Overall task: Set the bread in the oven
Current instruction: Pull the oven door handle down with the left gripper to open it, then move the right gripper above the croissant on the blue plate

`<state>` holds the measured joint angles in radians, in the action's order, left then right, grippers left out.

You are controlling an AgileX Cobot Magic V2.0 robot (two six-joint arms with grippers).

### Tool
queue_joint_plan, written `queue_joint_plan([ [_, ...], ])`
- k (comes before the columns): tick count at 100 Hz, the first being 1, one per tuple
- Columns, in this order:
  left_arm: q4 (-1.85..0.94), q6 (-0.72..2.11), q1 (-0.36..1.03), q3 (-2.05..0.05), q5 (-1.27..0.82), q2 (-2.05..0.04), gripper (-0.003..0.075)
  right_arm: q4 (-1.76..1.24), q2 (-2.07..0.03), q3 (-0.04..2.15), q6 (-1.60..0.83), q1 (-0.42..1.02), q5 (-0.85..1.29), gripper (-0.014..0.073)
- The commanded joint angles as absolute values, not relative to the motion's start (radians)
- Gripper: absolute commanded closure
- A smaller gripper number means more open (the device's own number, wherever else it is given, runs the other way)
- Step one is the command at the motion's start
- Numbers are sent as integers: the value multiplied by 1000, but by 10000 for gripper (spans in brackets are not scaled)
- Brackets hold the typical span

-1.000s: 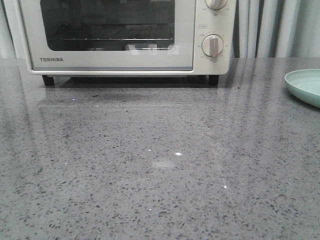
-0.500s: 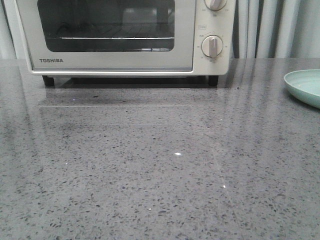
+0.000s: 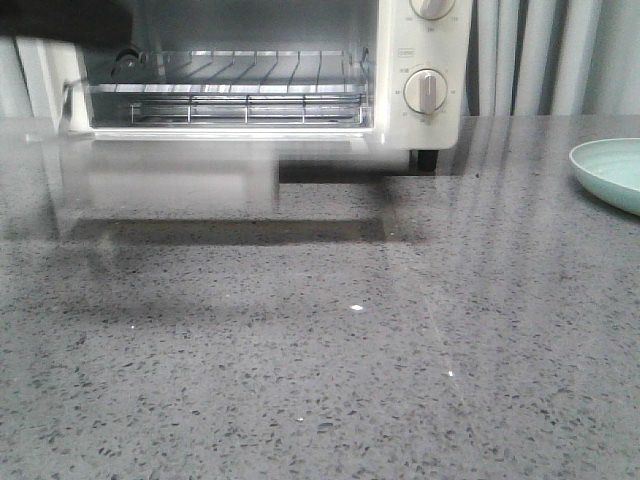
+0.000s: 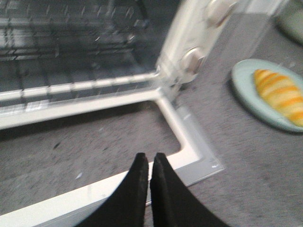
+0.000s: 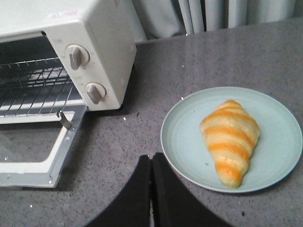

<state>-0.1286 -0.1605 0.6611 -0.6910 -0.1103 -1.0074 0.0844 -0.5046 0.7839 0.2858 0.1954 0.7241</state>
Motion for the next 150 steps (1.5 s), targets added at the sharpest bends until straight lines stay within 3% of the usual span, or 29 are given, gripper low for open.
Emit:
queue_joint_plan([
  [1, -141, -167, 723, -720, -52, -883, 742, 103, -517, 813, 280, 195, 714, 669],
  [42, -35, -167, 748, -748, -122, -623, 742, 103, -529, 813, 280, 195, 758, 669],
  [81, 78, -167, 748, -846, -256, -536, 742, 105, -714, 828, 280, 191, 766, 659],
  [93, 99, -167, 748, -857, -285, -535, 742, 124, -796, 880, 280, 188, 784, 582],
  [105, 99, -167, 748, -857, -311, -533, 742, 153, -871, 957, 280, 188, 796, 412],
  [117, 99, -167, 748, -857, -316, -533, 742, 206, -951, 1036, 280, 186, 844, 300],
  [133, 117, -167, 748, -857, -316, -533, 742, 249, -1063, 1128, 291, 185, 957, 206],
  [150, 119, -167, 748, -857, -316, -533, 742, 257, -1162, 1210, 291, 138, 1044, 197],
])
